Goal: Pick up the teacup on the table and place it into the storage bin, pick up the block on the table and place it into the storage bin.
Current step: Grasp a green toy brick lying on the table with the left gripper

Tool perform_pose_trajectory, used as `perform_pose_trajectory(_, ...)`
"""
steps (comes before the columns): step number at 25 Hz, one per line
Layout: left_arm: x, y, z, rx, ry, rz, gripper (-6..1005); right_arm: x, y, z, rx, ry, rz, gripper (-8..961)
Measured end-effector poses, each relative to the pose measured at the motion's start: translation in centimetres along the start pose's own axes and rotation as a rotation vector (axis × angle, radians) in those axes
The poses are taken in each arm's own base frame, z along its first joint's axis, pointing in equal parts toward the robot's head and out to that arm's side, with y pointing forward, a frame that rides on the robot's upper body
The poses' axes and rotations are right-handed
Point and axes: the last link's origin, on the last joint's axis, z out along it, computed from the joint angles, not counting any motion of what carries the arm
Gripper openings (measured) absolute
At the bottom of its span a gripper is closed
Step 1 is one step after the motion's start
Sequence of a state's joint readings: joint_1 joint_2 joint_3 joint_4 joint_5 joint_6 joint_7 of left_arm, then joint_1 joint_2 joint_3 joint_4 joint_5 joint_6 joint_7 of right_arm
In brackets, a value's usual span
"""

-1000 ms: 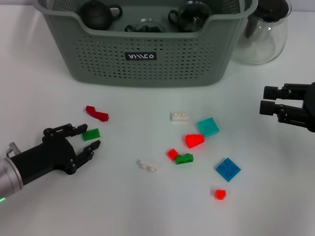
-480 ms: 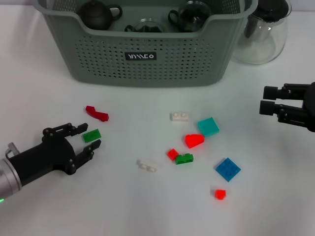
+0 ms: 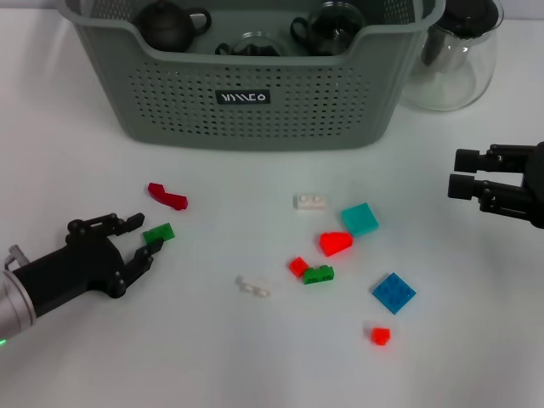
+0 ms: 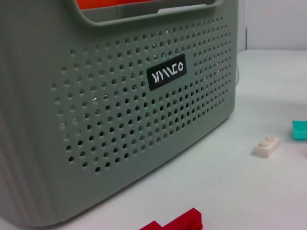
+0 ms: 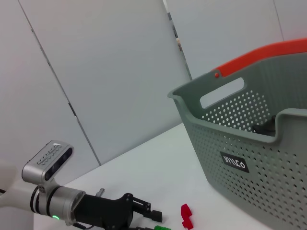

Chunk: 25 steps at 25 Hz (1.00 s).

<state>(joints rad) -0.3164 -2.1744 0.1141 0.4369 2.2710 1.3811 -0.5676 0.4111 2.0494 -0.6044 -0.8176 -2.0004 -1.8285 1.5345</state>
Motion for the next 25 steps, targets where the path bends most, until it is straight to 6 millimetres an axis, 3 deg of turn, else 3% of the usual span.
perform_pose_trajectory(25, -0.13, 0.42, 0.56, -0.012, -0.008, 0.004, 392, 0.05, 0.02, 0.02, -0.001, 0.001, 0.001, 485)
